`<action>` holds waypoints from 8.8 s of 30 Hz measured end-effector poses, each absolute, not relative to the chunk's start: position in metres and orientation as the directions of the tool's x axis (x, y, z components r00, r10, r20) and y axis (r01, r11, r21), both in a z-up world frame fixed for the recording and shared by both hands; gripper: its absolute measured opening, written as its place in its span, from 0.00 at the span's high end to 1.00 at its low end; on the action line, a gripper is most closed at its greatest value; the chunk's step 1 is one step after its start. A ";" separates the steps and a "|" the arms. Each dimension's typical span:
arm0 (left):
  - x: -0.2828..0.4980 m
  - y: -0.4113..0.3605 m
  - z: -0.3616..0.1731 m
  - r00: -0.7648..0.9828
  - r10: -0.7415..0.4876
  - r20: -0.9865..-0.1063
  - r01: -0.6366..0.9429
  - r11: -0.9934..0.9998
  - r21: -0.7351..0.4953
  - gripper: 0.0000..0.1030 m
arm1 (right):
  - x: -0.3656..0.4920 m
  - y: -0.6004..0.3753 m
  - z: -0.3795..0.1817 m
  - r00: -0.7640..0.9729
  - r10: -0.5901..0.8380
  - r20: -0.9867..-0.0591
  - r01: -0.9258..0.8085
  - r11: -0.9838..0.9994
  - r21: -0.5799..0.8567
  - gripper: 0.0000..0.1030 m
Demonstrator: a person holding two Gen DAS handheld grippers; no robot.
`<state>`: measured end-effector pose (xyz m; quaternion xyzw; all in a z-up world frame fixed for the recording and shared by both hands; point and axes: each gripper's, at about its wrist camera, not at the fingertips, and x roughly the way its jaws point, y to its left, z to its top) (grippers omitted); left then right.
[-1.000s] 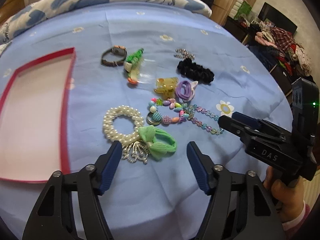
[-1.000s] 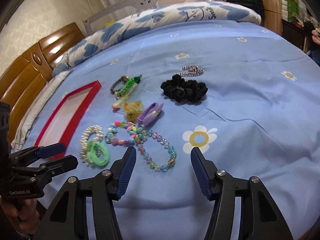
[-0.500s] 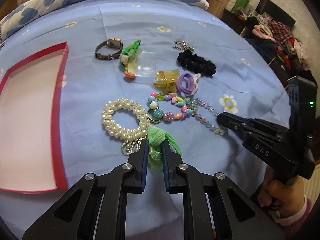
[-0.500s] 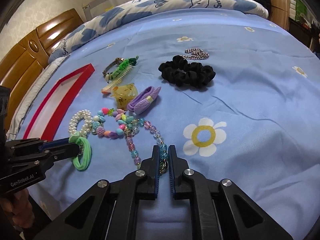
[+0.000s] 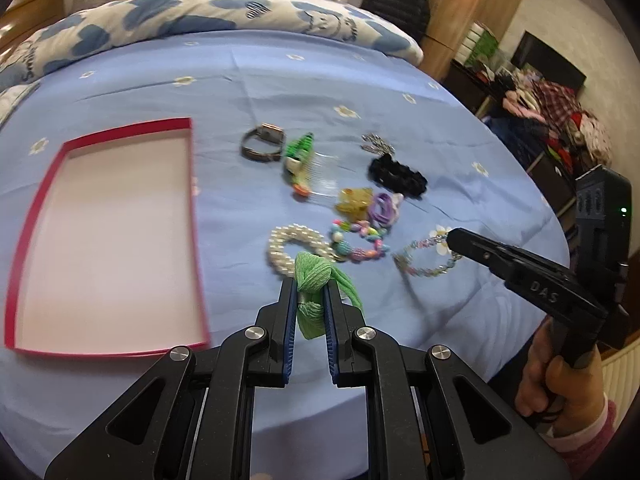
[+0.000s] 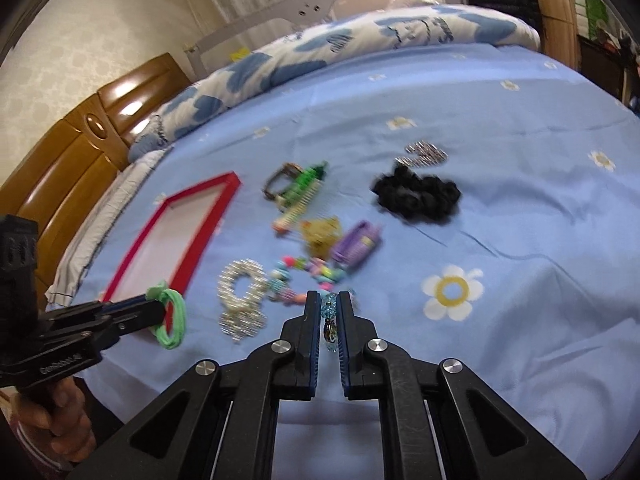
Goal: Organize jewelry
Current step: 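Carry green bow tie into tray with left tool while right drops bracelet there, then grasp green braided comb with left tool while right grasps black scrunchie, then carry braided comb into tray with left tool while right drops scrunchie there, then grasp pearl bracelet with left tool while right grasps purple hair tie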
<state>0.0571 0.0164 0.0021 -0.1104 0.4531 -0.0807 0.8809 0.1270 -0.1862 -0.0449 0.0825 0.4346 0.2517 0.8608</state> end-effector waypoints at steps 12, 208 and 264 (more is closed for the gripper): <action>0.038 0.091 0.016 0.638 -0.162 -0.753 -0.105 0.950 -0.293 0.89 | 0.127 -0.107 -0.009 0.438 0.626 -0.645 -0.508 0.764 0.397 0.93; 0.095 0.208 -0.060 0.480 -0.002 -0.877 -0.301 0.939 -0.167 0.75 | 0.186 0.062 -0.088 0.201 0.657 -0.727 -0.508 0.704 0.496 0.68; 0.114 0.047 -0.019 0.494 -0.193 -0.848 -0.003 0.975 -0.224 0.60 | 0.173 -0.199 -0.070 0.499 0.479 -0.722 -0.121 0.864 0.489 0.58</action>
